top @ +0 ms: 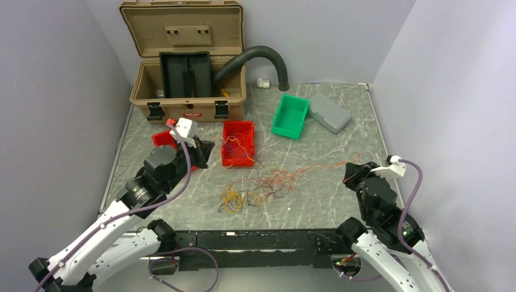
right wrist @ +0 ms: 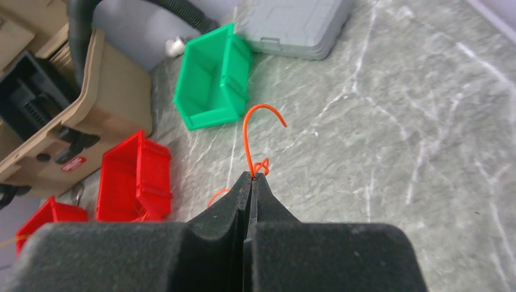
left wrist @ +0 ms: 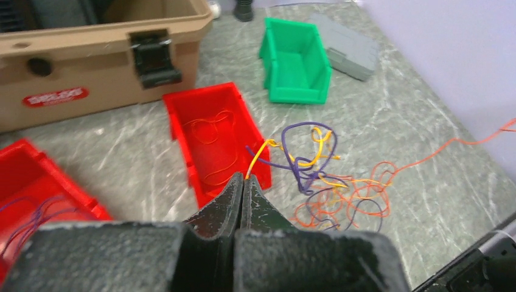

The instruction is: Untangle the cables

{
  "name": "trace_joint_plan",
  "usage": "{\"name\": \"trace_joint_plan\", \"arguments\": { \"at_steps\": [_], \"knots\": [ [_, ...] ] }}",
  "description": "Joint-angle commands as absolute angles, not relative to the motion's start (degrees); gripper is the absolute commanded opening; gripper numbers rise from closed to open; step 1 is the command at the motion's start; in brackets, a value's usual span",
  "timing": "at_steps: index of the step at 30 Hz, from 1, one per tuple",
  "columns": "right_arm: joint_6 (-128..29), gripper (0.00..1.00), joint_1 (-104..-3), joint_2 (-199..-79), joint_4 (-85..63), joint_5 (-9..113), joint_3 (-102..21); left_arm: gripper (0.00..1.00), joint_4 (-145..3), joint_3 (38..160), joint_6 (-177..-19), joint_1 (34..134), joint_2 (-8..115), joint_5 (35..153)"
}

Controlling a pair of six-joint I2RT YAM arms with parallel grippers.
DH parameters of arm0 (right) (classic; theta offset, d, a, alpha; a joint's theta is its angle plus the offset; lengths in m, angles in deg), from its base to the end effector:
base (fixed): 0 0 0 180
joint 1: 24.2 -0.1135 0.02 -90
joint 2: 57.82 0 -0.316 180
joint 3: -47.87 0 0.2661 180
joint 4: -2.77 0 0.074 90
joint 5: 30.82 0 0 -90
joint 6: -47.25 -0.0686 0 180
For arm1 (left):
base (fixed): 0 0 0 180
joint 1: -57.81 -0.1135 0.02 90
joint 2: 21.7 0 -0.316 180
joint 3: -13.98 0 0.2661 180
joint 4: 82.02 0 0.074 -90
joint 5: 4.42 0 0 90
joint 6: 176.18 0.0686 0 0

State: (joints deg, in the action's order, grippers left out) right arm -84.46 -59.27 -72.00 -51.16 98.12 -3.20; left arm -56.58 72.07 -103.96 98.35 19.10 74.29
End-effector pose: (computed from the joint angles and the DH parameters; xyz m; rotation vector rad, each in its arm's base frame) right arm 0.0642 -0.0076 0.3133 0.5591 1.7238 0.3193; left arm 0.1415 -0.1034 0.3790 0.1971 1.7344 -0.5846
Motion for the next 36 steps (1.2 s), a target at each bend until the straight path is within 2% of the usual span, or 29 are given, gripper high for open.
{"name": "trace_joint_plan", "arguments": {
  "at_steps": [1, 8, 11, 14, 17, 20, 25, 30, 36],
  "knots": [
    [-88.7, 0.0, -59.4, -72.4, -59.3, 108.8, -11.2, 0.0, -48.0, 73.2, -106.1, 98.2, 13.6, 64.2],
    [-97.6, 0.0, -59.4, -77.7, -75.2, 122.6, -23.2, 0.0, -34.0, 75.2, -107.3, 98.2, 1.7, 38.8],
    [-103.8, 0.0, -59.4, -80.6, -83.2, 125.2, -26.6, 0.0, -29.4, 77.1, -106.4, 98.2, -1.3, 32.2],
    [-106.5, 0.0, -59.4, -82.2, -84.5, 125.5, -27.0, 0.0, -28.2, 77.6, -105.4, 98.2, -2.8, 29.7],
    [-91.5, 0.0, -59.4, -81.1, -70.4, 116.6, -23.1, 0.0, -33.6, 75.6, -100.1, 98.2, -4.5, 40.6],
    [-88.6, 0.0, -59.4, -80.9, -62.7, 109.6, -20.2, 0.0, -39.7, 72.0, -98.0, 98.2, -4.6, 54.6],
    [-76.5, 0.0, -59.4, -84.4, -50.5, 98.4, -19.6, 0.0, -39.2, 72.7, -98.3, 98.2, 0.7, 63.6],
    [-77.6, 0.0, -59.5, -94.5, -53.2, 94.7, -21.1, 0.0, -43.7, 71.9, -94.9, 98.2, 5.3, 79.2],
    [-86.5, 0.0, -59.4, -105.5, -55.6, 94.6, -14.8, 0.0, -45.7, 70.4, -97.0, 98.2, 13.4, 88.7]
  ]
}}
